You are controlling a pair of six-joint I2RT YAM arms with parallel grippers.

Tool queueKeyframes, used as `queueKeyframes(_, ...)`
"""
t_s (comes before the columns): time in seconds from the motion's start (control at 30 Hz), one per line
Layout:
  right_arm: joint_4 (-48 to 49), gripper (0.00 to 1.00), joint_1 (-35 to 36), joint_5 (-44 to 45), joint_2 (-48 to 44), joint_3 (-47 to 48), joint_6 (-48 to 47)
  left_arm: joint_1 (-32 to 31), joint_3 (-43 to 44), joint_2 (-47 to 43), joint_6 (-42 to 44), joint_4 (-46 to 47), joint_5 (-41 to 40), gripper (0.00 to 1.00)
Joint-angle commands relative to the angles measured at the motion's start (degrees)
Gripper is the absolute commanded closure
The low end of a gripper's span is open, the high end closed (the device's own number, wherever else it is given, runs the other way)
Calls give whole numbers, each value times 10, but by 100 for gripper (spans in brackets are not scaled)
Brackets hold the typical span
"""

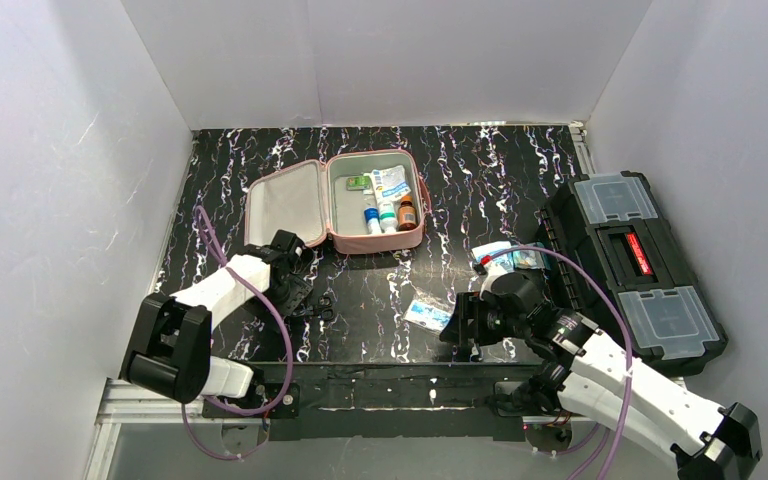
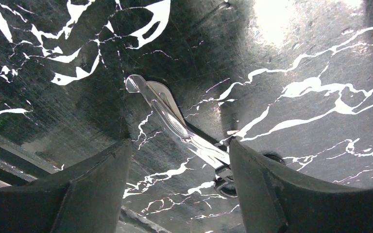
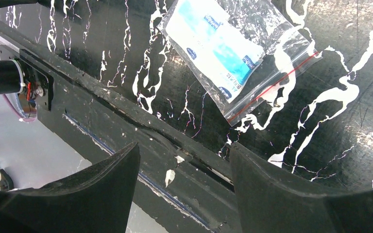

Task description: Organize the medicine kit

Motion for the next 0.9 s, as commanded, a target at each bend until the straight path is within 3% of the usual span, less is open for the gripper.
queueKeyframes(0.0, 27, 26, 2, -8, 4, 9, -1, 4, -16, 26, 15, 36, -12, 34)
queueKeyframes(0.3, 21, 26, 2, -6, -4, 8, 1, 5, -10, 63, 76, 68, 23, 69)
queueKeyframes(0.6, 5, 26, 2, -1, -30, 2, 7, 4, 0, 106, 152, 112, 81, 99)
queueKeyframes(0.87, 4, 27, 2, -5, -45, -3, 15, 0, 0, 78, 241, 161, 156, 100)
